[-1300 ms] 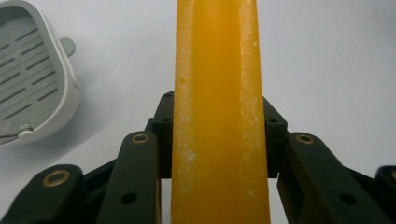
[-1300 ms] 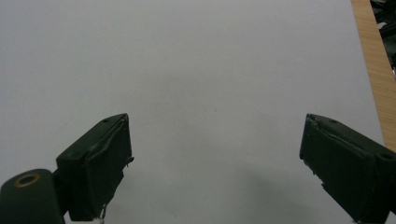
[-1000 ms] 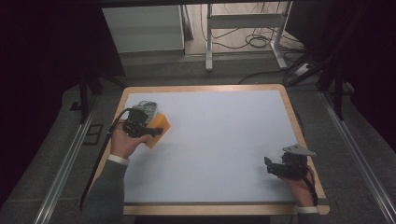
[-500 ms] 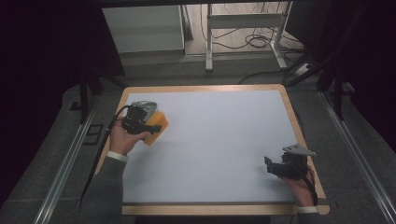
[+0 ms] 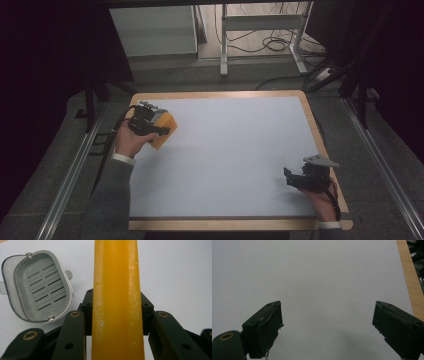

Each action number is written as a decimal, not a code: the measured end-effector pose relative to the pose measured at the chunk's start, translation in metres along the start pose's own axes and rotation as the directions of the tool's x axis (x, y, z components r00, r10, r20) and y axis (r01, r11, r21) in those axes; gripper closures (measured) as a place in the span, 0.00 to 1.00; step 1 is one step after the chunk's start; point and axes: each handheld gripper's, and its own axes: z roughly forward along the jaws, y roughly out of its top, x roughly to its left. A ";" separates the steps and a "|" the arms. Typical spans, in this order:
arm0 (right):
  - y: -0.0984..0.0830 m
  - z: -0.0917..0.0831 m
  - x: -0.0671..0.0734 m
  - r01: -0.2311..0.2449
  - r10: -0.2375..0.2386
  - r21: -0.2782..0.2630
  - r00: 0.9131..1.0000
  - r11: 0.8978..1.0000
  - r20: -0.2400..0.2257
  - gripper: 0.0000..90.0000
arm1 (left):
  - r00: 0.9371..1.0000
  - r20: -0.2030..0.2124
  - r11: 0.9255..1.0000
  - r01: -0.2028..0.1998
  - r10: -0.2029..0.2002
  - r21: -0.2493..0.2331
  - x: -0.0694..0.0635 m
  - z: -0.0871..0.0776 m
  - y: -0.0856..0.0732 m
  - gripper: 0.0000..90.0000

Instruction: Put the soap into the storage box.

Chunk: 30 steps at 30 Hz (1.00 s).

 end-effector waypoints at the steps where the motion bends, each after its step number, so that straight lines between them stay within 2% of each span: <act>1: 0.000 0.000 0.000 -0.002 0.002 0.001 1.000 1.000 0.000 0.10 | 1.000 -0.003 1.000 0.005 -0.005 -0.001 0.002 0.000 0.001 0.68; 8: 0.000 -0.002 -0.005 -0.019 0.019 -0.006 1.000 1.000 0.007 0.10 | 0.999 -0.014 0.999 0.042 -0.042 -0.008 0.015 0.002 0.006 0.68; 11: 0.000 -0.002 -0.004 -0.015 0.015 -0.005 1.000 1.000 0.008 0.10 | 0.999 -0.037 0.999 0.039 -0.039 0.000 0.018 0.005 0.009 0.68; 15: 0.000 0.000 -0.003 -0.016 0.016 0.001 1.000 1.000 0.000 0.10 | 0.998 -0.028 0.998 0.060 -0.061 -0.008 0.023 0.008 0.013 0.68; 19: 0.000 0.000 -0.003 -0.011 0.011 -0.004 1.000 1.000 0.001 0.10 | 0.997 -0.052 0.998 0.062 -0.063 -0.008 0.027 0.010 0.017 0.68; 26: 0.000 0.001 -0.003 -0.014 0.014 0.003 1.000 1.000 0.003 0.10 | 0.995 -0.045 0.996 0.092 -0.092 -0.013 0.037 0.013 0.024 0.68; 30: -0.001 0.001 -0.004 -0.013 0.013 0.005 1.000 1.000 0.004 0.10 | 0.993 -0.038 0.994 0.111 -0.111 0.004 0.045 0.015 0.027 0.68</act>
